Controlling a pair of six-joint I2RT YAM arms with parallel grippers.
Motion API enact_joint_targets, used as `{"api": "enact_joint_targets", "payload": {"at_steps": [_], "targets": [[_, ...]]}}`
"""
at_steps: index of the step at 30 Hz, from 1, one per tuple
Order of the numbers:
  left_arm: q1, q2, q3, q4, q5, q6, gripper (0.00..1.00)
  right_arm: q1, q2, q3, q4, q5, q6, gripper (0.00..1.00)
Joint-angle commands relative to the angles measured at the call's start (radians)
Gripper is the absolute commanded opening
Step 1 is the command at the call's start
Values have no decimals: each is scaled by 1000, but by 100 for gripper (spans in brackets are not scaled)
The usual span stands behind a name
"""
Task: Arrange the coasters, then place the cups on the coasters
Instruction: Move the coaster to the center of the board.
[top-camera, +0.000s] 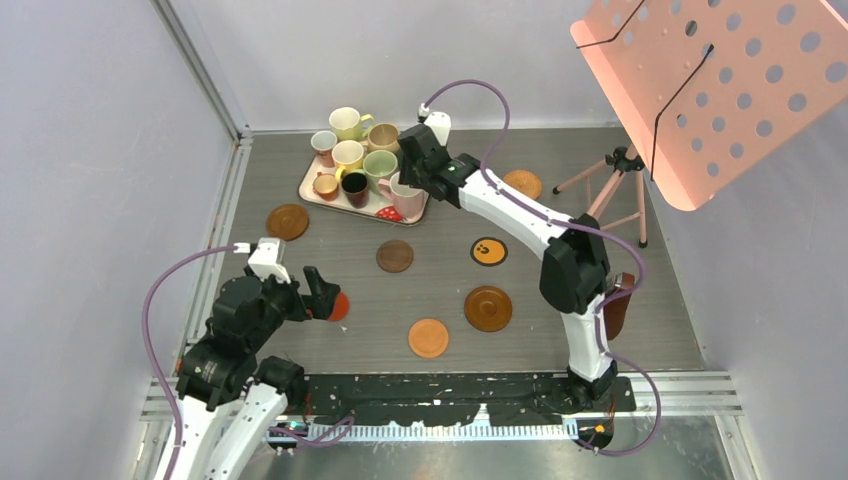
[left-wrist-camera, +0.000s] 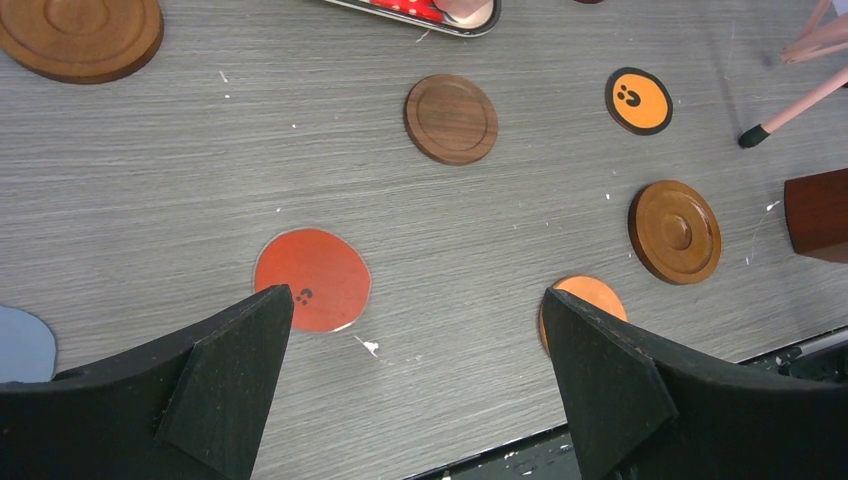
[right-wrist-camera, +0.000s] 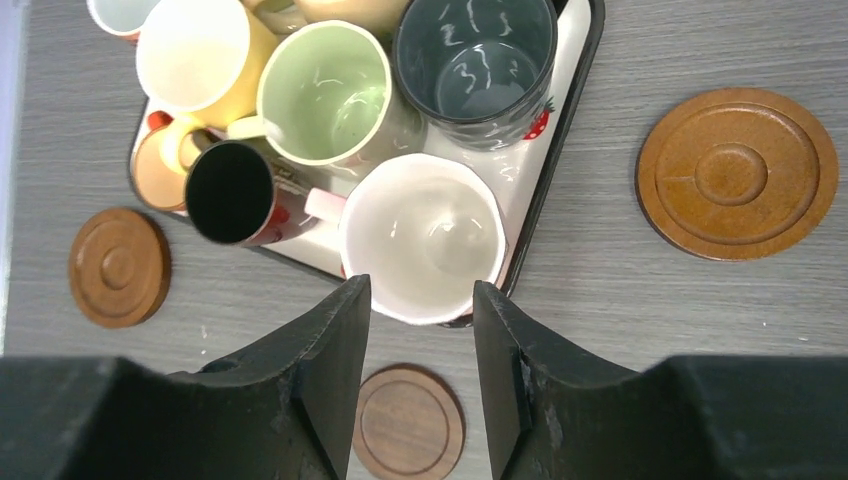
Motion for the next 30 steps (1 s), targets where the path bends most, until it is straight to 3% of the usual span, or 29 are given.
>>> {"api": "enact_joint_targets", "payload": {"at_steps": [1,17,26,30], "targets": [[5,-23,3,9,-11,-1,99,-9,70,111,-52,60,34,48],[5,-36,-1,12,-12,1,99,-38,160,134,-74,59,52,43],[5,-29,-1,12,-41,1,100,-55,76,132,-54,-30,-99,45],[5,-28,0,9,-46,1,99,-56,-11,23,-66,-65,-151,46]]}}
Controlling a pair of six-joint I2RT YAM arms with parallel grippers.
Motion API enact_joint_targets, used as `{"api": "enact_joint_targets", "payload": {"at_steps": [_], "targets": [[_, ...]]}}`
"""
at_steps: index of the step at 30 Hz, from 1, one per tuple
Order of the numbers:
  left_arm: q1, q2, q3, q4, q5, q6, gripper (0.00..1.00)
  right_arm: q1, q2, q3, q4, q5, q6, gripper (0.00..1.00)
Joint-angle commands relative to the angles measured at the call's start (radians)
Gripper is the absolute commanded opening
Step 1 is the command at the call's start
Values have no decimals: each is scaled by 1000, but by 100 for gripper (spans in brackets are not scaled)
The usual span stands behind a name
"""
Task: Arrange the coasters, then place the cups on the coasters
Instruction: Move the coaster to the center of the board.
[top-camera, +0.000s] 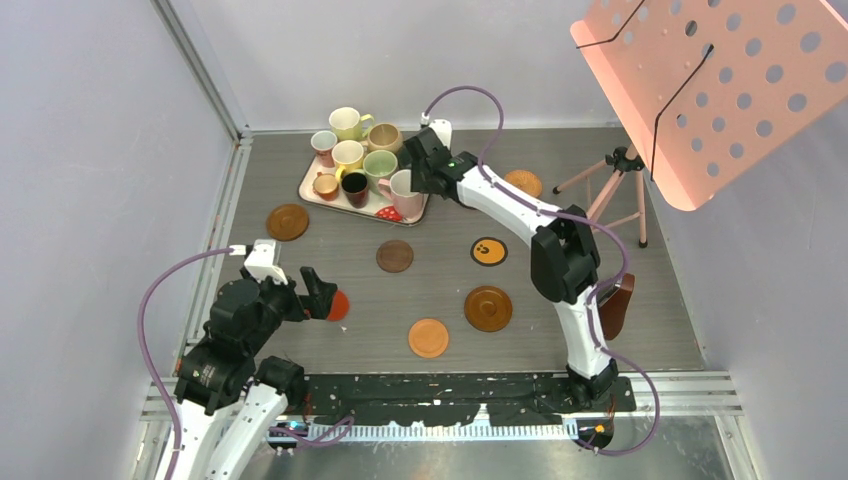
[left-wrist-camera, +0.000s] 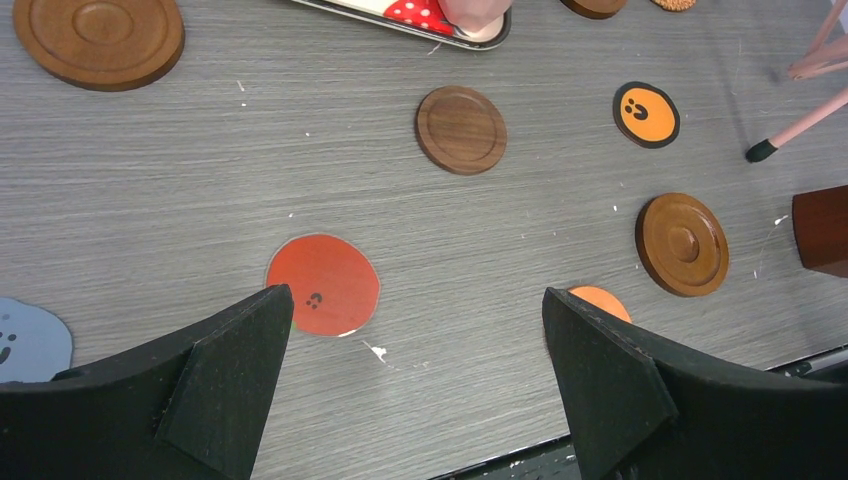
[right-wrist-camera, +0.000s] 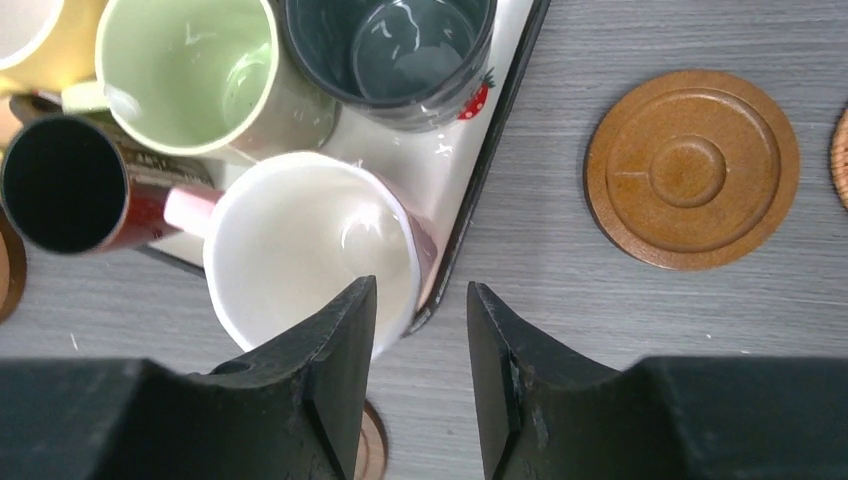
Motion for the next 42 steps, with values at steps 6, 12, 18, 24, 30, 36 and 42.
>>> {"api": "enact_joint_targets", "payload": {"at_steps": [6,12,18,24,30,36,42], "targets": [[5,7,1,9,-18,-1,99,-44,-364,-414,141,-98,-147,50],[5,16,2,7,-18,-1,100,-154,-378,-550,266,-172,-200,52],[5,17,5,4,-13,-1,99,-226,-234,-437,285,-188,-226,51],[5,7,2,4,-27,-1,100,-257,-74,-299,290,-191,-241,49],[5,22,4,2,-33,-1,99,-266,48,-194,286,-227,-222,47],[5,42,9,-5,-38,-1,100,-267,49,-240,282,-242,-218,46],[5,51,8,-4,-43,-1,99,-265,-29,-392,319,-297,-222,46]]}}
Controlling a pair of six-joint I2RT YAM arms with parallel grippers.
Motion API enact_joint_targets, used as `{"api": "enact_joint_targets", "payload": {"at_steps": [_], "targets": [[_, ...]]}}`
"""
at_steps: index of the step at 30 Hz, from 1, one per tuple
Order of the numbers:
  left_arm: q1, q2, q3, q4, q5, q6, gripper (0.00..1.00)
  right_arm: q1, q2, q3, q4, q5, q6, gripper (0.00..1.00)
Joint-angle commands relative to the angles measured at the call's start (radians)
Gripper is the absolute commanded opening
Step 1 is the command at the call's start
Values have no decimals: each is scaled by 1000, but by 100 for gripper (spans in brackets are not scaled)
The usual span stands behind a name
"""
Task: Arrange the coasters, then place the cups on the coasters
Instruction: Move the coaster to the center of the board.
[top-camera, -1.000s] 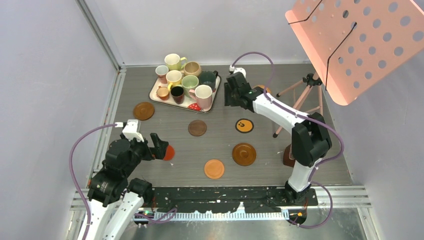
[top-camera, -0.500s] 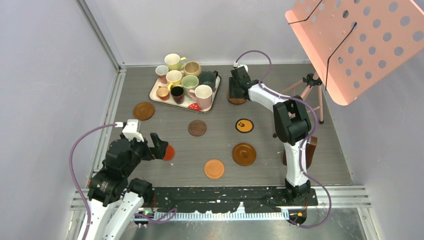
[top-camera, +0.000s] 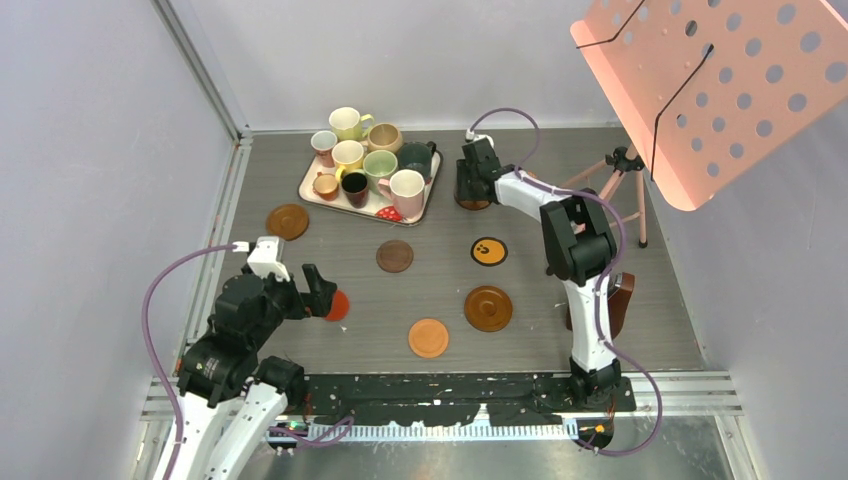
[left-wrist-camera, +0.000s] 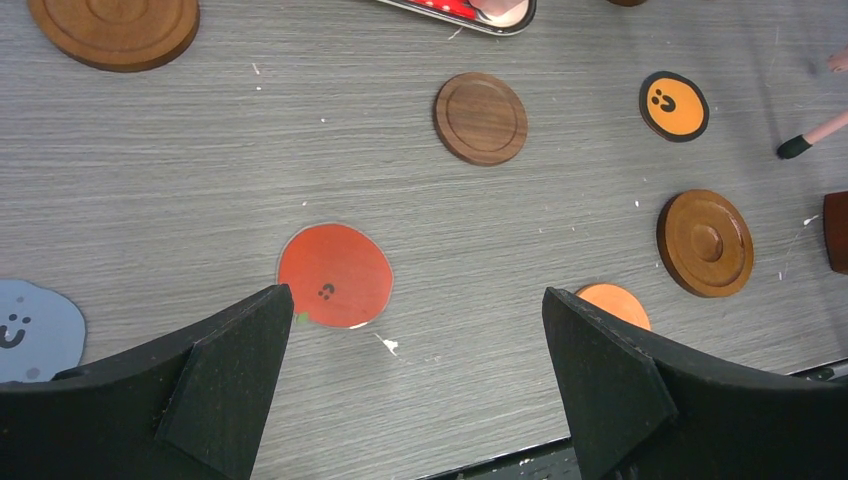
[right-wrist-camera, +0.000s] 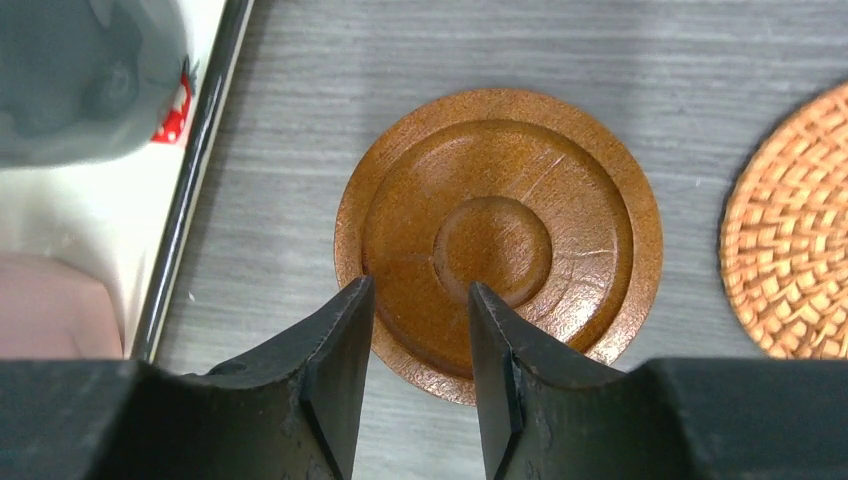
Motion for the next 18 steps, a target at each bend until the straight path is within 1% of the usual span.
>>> {"api": "enact_joint_targets", "payload": {"at_steps": [1,6,12,18], "targets": [[5,14,8,3,-16,-2,99,1,-101,-126,12,-63,3,46],[6,27,11,1,-20,-5,99,15,-177,-263,65,-115,16,45],[5,38,11,1,-21,-8,100,76,-261,-423,129,-213,11,45],[5,51,15,-5,-24,-11,99,151,-307,-526,187,-216,31,44]]}}
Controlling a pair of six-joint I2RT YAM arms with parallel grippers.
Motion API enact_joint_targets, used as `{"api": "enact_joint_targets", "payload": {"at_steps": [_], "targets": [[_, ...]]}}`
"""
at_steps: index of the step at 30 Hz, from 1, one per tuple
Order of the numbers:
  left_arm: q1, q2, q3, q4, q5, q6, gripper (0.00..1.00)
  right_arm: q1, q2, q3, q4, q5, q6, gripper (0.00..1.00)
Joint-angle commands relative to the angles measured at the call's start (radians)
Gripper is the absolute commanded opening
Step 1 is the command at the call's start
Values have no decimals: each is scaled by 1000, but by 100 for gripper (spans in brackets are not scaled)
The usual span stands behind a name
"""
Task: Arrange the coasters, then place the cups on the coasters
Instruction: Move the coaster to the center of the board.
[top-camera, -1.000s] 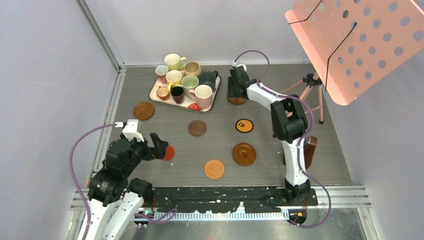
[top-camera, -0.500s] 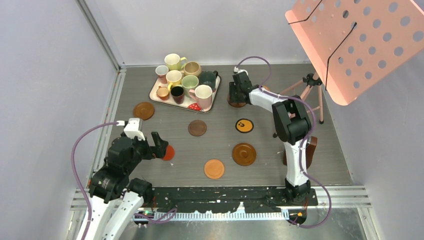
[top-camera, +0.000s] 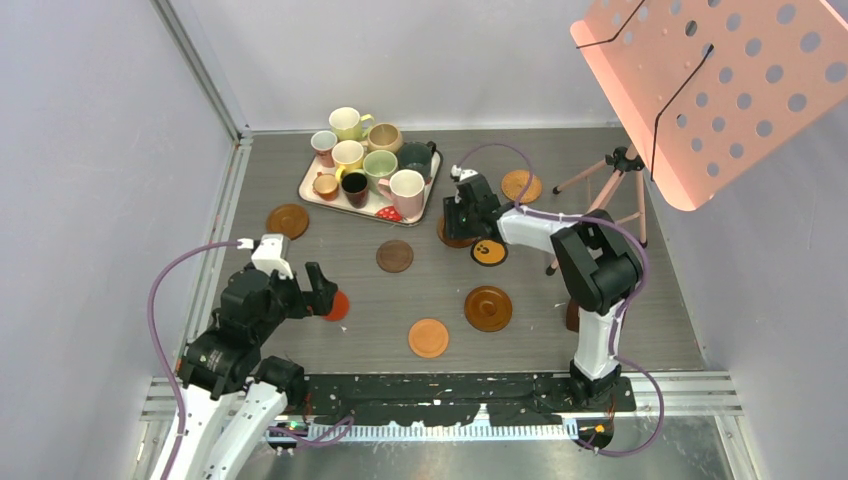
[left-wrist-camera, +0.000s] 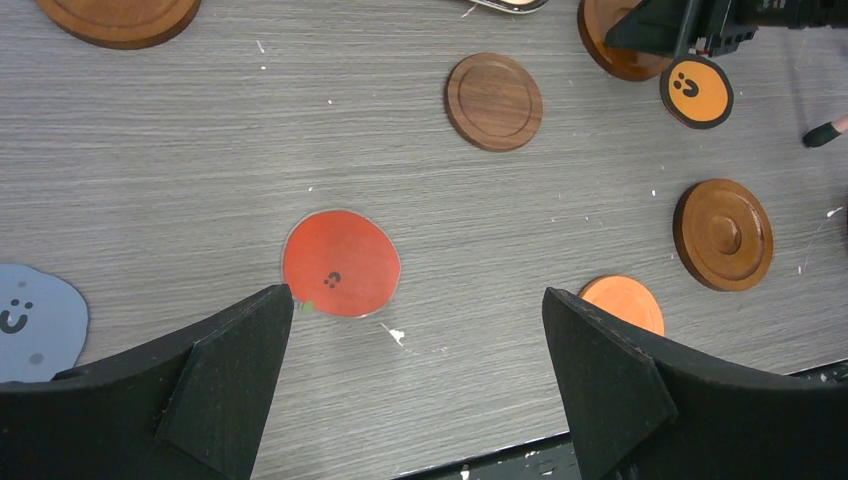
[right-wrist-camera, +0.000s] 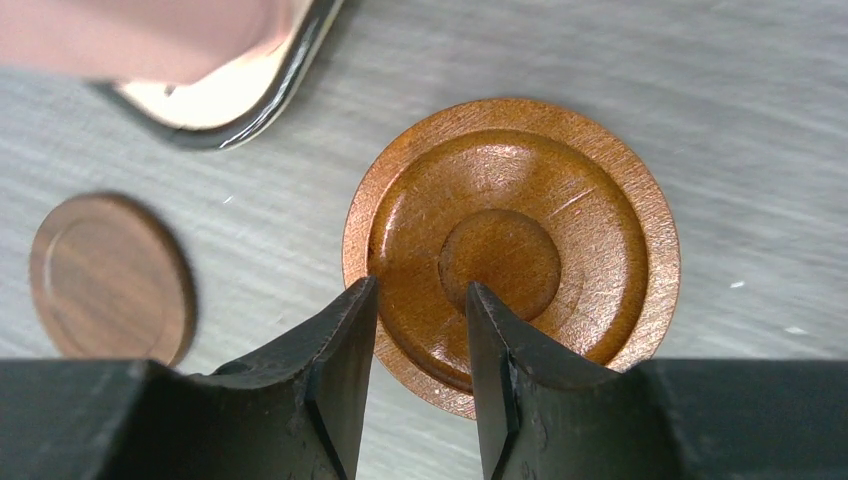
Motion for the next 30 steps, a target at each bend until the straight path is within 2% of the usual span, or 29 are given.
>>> {"api": "enact_joint_targets", "payload": {"at_steps": [1,19,30], "targets": [[6,14,17,2,-19,-11,99,59,-38,-84,11,-49,23,44],[5,22,21,-6,-32,-19,99,188,-177,-309,6,-20,128,43],[6,29,19,-4,-28,-21,99,311,-253,-376,-14,-19,168,43]]}}
